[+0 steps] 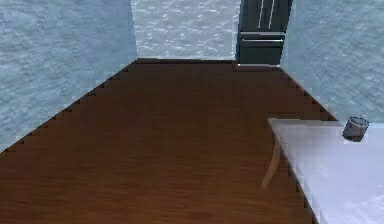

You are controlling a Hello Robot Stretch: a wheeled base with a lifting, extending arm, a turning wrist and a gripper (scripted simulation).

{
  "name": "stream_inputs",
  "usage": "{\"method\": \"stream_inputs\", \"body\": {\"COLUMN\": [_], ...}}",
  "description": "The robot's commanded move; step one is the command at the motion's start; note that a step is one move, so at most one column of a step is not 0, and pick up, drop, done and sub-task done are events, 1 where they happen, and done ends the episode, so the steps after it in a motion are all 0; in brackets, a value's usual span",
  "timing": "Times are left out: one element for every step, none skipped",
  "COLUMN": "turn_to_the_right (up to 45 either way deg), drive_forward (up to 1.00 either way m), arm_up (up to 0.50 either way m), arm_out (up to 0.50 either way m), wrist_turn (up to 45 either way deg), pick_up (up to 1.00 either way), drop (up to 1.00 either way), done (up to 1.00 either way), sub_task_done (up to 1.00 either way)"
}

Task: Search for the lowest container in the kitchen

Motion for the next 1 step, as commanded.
{"method": "stream_inputs", "body": {"turn_to_the_right": [45.0], "drive_forward": [0.0], "arm_up": [0.0], "arm_out": [0.0], "wrist_turn": [0.0], "pick_up": [0.0], "drop": [0.0], "done": [0.0], "sub_task_done": [0.0]}}
